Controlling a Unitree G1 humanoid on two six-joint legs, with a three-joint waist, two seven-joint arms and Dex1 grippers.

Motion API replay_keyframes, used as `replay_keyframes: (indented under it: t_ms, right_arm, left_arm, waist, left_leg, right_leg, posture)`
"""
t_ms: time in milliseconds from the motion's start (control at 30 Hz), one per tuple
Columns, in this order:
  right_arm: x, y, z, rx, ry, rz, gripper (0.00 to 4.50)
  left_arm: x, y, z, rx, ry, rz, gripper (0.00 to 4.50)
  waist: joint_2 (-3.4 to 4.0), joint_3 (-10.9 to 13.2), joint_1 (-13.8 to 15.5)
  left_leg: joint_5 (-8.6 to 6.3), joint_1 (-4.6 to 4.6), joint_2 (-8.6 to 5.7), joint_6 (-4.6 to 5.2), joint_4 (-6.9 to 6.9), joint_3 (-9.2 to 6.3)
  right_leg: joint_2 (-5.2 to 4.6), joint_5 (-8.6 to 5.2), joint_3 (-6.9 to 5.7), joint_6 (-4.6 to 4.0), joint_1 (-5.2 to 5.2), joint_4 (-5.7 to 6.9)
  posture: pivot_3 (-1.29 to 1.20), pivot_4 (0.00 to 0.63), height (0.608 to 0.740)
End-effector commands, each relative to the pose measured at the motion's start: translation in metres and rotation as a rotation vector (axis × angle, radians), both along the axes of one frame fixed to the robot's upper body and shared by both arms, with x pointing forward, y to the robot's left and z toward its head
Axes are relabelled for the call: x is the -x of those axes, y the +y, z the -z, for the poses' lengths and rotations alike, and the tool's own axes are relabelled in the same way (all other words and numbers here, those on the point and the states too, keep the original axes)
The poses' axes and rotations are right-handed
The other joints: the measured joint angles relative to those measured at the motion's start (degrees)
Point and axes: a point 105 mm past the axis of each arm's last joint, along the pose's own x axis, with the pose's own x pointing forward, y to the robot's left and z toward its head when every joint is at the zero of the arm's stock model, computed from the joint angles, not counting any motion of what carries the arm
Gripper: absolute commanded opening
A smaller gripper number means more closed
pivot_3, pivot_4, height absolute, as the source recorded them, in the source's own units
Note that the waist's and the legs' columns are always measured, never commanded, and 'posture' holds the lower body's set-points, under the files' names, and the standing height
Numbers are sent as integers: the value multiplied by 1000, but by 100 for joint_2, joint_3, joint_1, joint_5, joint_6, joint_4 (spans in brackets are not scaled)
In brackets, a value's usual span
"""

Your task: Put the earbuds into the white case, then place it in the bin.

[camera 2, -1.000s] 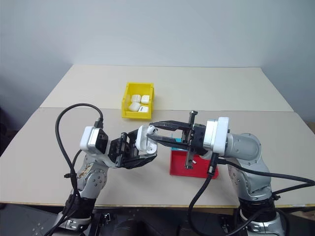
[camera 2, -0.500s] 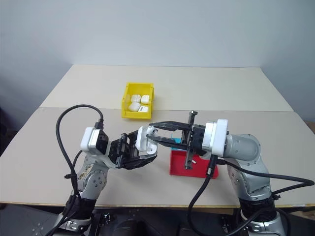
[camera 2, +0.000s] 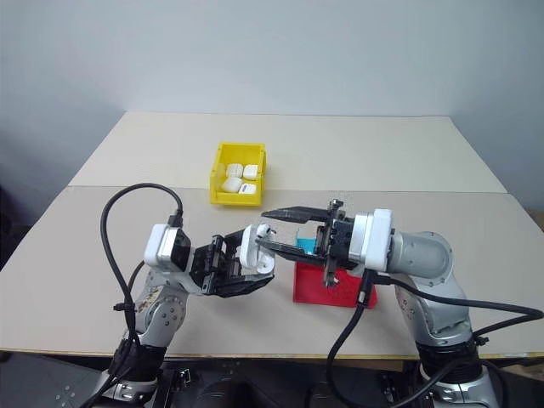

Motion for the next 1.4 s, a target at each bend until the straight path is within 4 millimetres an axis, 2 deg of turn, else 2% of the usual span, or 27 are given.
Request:
replay_keyframes:
  t_ms: [33, 333, 400, 500, 667, 767, 833, 933, 1100, 1400]
  right_arm:
    - [4, 2, 9, 49, 4, -21, 1899]
    - [10, -3, 7, 69, -10, -44, 1899]
    - [9, -8, 1, 62, -25, -30, 1899]
    - [-5, -26, -12, 99, 26, 61, 1899]
    - [-53, -60, 2, 504, 97, 345, 1899]
    - [-67, -68, 8, 701, 87, 361, 1899]
    - [-73, -70, 12, 785, 88, 357, 1899]
    - [-98, -66, 29, 967, 110, 369, 1899]
    - [-125, -48, 48, 1113, 102, 342, 1899]
    - [-142, -27, 72, 1253, 98, 248, 1899]
  left_arm:
    - [4, -3, -12, 39, -52, 19, 2785]
    - [-2, -3, -6, 24, -44, -4, 2785]
    - [-4, 0, -2, 11, -41, -26, 2785]
    - [-10, 10, 5, -32, -52, -83, 2785]
    - [-18, 49, 19, -100, -49, -242, 2785]
    - [-16, 68, 31, -161, -50, -312, 2785]
    - [-14, 74, 36, -184, -55, -332, 2785]
    - [-8, 85, 44, -213, -52, -393, 2785]
    - [-1, 89, 49, -204, -31, -465, 2785]
    - [7, 89, 54, -192, -1, -521, 2785]
  waist:
    - [0, 0, 0]
    - [0, 0, 0]
    - [0, 0, 1]
    - [0, 0, 2]
    - [2, -1, -36]
    - [4, -1, -77]
    - [4, 0, -93]
    - [5, 0, -130]
    - [6, 1, -147]
    - [9, 2, -136]
  left_leg:
    - [0, 0, 0, 0, 0, 1]
    - [0, 0, 0, 0, 0, 0]
    - [0, 0, 0, 0, 0, -1]
    - [0, 0, -1, 0, 1, -1]
    - [-1, 1, 3, 1, -4, 0]
    - [-1, 1, 5, 1, -9, 10]
    - [-1, -1, 5, 1, -9, 14]
    - [-1, -1, 4, 1, -7, 18]
    - [0, -4, 6, 0, -9, 33]
    - [1, -6, 5, -1, -8, 51]
  right_leg:
    - [0, 0, 0, 0, 0, 0]
    - [0, 0, 0, 0, 0, 0]
    - [0, 0, 0, 0, 0, 0]
    - [-1, 0, 1, 0, 0, 0]
    - [0, 0, 1, -3, -7, 0]
    - [1, -2, 4, -5, -13, -1]
    - [0, -2, 6, -5, -14, -2]
    - [-5, -1, 7, -4, -15, -2]
    - [-3, -1, 4, -4, -20, 1]
    - [-7, -1, 2, -5, -20, 3]
  posture:
    - [0, 150, 740]
    - [0, 150, 740]
    - [0, 150, 740]
    - [0, 150, 740]
    - [0, 150, 740]
    - [0, 150, 740]
    - [0, 150, 740]
    - [0, 150, 740]
    - [0, 150, 740]
    - [0, 150, 740]
